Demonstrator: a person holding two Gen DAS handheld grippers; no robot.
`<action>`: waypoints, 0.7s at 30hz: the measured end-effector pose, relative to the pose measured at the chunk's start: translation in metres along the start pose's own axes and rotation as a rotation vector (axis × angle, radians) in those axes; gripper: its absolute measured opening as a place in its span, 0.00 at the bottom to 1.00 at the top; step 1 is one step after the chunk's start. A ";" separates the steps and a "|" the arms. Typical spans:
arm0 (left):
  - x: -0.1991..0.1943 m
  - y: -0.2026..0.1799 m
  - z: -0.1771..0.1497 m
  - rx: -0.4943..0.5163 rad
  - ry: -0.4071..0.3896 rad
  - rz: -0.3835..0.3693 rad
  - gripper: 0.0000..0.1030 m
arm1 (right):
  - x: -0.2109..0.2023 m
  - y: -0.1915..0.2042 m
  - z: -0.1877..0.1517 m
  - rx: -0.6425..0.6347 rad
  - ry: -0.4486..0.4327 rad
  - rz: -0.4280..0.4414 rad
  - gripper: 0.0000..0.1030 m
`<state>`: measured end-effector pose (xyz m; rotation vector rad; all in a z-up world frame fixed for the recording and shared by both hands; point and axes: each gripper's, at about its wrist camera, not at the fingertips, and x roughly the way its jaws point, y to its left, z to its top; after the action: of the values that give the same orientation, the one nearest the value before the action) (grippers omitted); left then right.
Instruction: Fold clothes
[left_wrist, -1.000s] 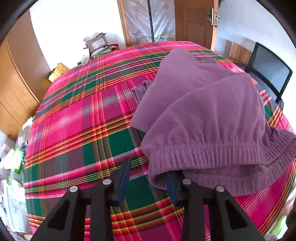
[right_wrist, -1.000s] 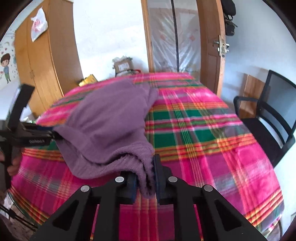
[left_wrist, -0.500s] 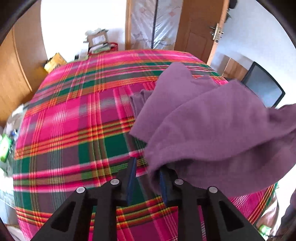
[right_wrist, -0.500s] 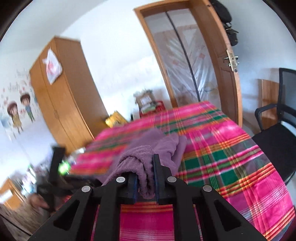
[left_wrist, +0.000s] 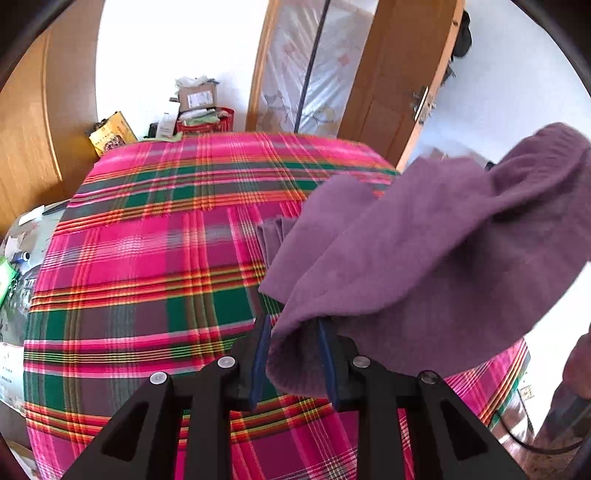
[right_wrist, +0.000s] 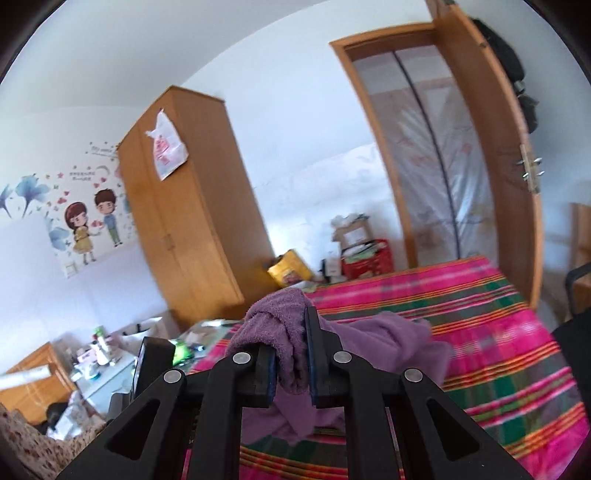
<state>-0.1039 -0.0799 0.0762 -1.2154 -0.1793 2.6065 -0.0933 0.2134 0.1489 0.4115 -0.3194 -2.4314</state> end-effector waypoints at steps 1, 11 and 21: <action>-0.004 0.002 0.001 -0.008 -0.010 -0.006 0.26 | 0.010 0.001 0.001 0.013 0.014 0.017 0.13; -0.033 0.019 0.009 -0.067 -0.107 -0.050 0.27 | 0.077 0.009 0.002 0.059 0.114 0.119 0.12; -0.042 0.002 0.016 0.029 -0.114 -0.086 0.27 | 0.117 0.007 -0.014 0.111 0.235 0.163 0.13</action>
<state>-0.0907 -0.0937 0.1163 -1.0268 -0.2106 2.5954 -0.1713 0.1322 0.1133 0.6863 -0.3706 -2.1866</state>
